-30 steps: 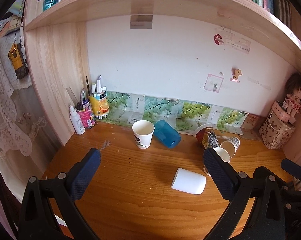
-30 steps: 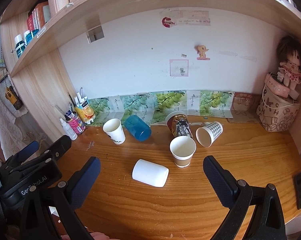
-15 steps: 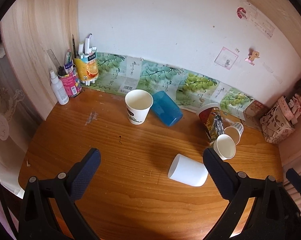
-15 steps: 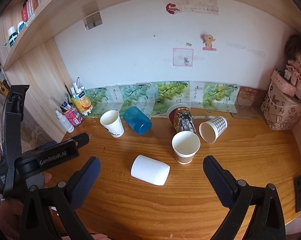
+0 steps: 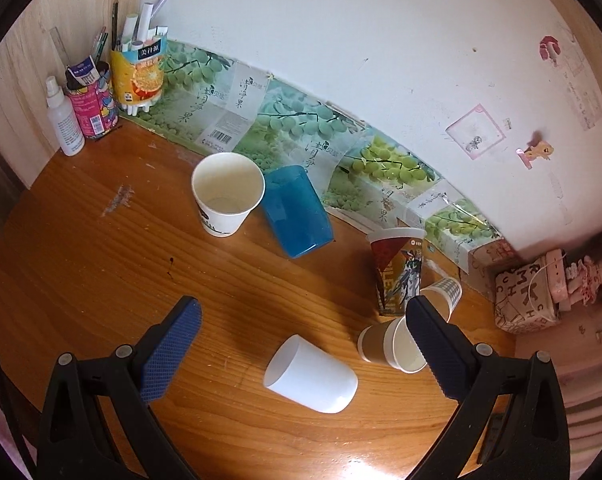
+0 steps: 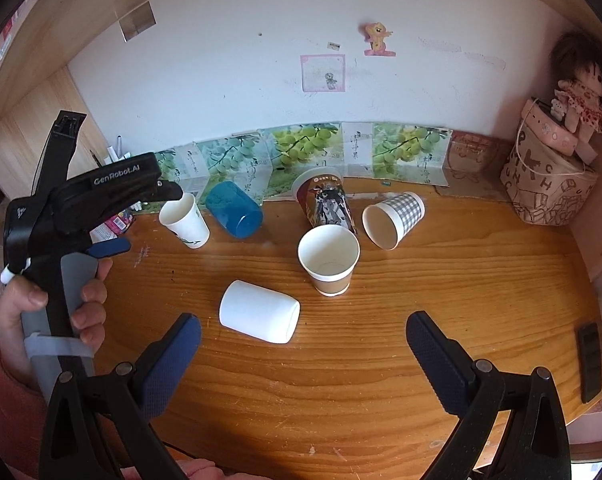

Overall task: Flip cup upright
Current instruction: 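Move the left gripper toward the blue plastic cup lying on its side, then close the left gripper around the body of the blue cup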

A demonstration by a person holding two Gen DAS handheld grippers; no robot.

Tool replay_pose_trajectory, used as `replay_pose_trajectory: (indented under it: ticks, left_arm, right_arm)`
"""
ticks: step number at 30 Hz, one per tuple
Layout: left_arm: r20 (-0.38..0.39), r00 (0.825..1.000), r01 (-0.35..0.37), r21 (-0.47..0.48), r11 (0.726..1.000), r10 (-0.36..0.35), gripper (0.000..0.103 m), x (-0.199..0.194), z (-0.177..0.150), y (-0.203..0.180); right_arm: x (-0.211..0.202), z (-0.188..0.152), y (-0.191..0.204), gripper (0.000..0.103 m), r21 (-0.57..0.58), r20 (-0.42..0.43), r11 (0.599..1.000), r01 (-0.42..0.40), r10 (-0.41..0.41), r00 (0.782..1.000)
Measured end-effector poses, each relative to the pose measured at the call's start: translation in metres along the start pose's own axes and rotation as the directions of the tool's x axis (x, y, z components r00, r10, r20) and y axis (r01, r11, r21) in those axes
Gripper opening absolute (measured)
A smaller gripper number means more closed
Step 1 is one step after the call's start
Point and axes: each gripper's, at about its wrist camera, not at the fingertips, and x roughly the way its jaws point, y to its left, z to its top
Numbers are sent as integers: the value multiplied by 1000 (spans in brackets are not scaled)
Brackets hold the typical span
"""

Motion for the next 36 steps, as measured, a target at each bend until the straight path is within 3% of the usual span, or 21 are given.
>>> replay_pose_trajectory:
  ticks: [7, 12, 24, 28, 36]
  left_arm:
    - [-60, 998, 26, -139, 990, -35, 102, 35, 12, -8]
    - [-55, 998, 0, -196, 981, -11, 102, 54, 22, -15]
    - [-84, 994, -98, -321, 942, 75, 101, 106, 56, -23]
    - [-114, 984, -167, -341, 925, 136, 101, 123, 61, -21]
    - [-175, 967, -238, -373, 897, 184, 101, 148, 61, -10]
  right_arm:
    - [6, 2, -21, 103, 1, -20, 1000, 15, -15, 1000]
    - [12, 3, -40, 103, 13, -38, 1000, 23, -23, 999]
    - [28, 8, -79, 103, 44, -79, 999, 23, -20, 997]
    - [35, 14, -90, 103, 59, -76, 998, 26, -22, 997]
    - [63, 35, -107, 103, 117, -62, 993, -28, 36, 997]
